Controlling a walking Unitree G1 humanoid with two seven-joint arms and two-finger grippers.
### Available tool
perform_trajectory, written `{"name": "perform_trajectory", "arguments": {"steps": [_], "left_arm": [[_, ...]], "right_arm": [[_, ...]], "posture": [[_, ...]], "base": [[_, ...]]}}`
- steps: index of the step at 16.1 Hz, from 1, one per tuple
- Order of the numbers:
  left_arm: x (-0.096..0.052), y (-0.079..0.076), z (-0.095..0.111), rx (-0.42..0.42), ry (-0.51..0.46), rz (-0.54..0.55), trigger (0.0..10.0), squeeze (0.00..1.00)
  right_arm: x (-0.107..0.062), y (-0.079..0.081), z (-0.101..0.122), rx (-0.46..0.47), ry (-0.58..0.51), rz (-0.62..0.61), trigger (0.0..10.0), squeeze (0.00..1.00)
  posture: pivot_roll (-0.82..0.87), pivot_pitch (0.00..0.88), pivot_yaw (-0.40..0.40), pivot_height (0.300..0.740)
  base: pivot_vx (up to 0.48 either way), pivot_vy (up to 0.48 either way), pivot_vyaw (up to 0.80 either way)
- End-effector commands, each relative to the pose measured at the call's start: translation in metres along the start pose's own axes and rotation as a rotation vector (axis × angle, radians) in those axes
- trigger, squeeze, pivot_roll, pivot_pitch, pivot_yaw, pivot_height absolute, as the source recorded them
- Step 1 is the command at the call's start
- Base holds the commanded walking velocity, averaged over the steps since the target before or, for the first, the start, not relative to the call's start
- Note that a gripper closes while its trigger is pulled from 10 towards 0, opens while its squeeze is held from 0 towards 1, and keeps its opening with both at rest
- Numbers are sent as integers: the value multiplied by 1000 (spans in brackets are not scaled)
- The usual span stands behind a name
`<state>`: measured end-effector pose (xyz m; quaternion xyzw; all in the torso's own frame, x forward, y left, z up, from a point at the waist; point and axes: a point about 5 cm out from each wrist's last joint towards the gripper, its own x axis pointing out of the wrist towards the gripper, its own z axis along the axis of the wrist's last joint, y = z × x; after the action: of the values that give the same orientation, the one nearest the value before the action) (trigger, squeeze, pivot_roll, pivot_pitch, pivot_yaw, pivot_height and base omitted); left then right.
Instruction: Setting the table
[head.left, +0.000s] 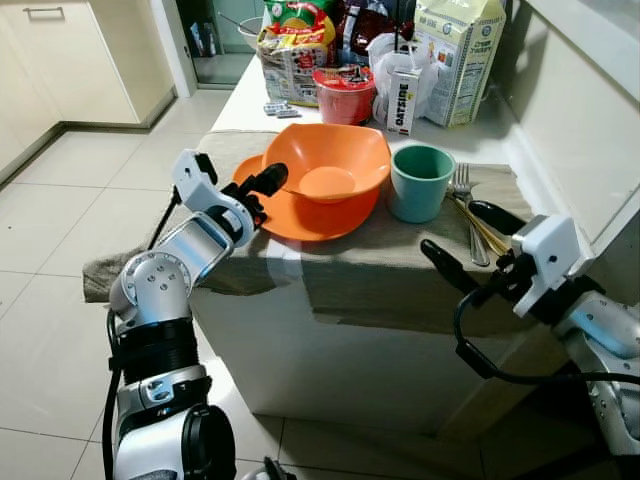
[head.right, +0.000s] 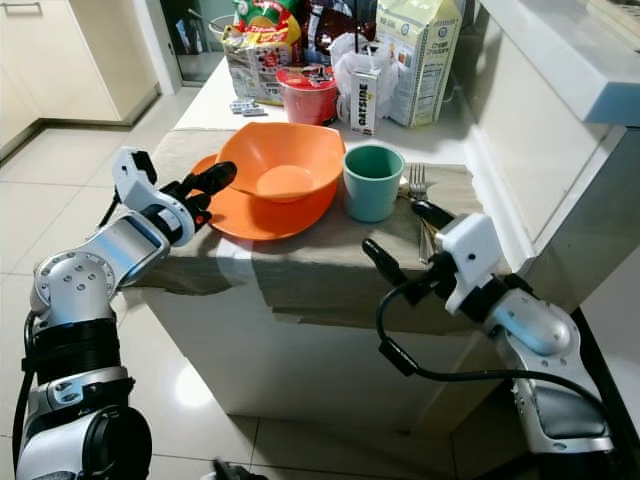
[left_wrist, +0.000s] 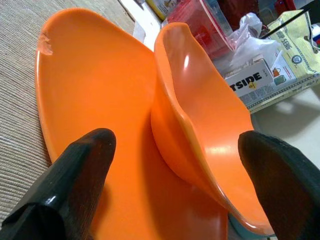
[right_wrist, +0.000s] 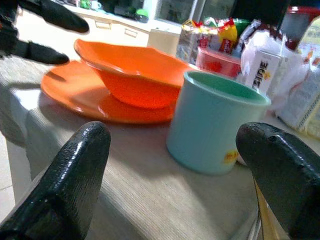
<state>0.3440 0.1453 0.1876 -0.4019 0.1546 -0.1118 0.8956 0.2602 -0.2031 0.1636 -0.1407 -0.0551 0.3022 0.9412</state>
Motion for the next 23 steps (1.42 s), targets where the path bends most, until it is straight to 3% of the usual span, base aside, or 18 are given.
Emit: {"name": "perform_trajectory", "arguments": {"steps": [1,7,11,23], "left_arm": [[0,-3,1,14,-2,6,10000,0],[5,-7,1,-6,12,-2,10000,0],[14,-21,0,-56,3,-40,10000,0],[32,-19,-9,-31,42,-15,10000,0]], "right_arm": [[-3,3,-12,1,32,1,10000,0],[0,4,-16,-16,8,-2,10000,0],[7,5,-12,-16,-23,-2,10000,0],[12,10,-7,-6,-49,15,10000,0]], "posture": [[-201,0,68,740],[-198,0,70,740],[-198,0,68,740],[-208,6,65,740]], "base": [[0,0,0],[0,0,0],[0,0,0],[0,0,0]]}}
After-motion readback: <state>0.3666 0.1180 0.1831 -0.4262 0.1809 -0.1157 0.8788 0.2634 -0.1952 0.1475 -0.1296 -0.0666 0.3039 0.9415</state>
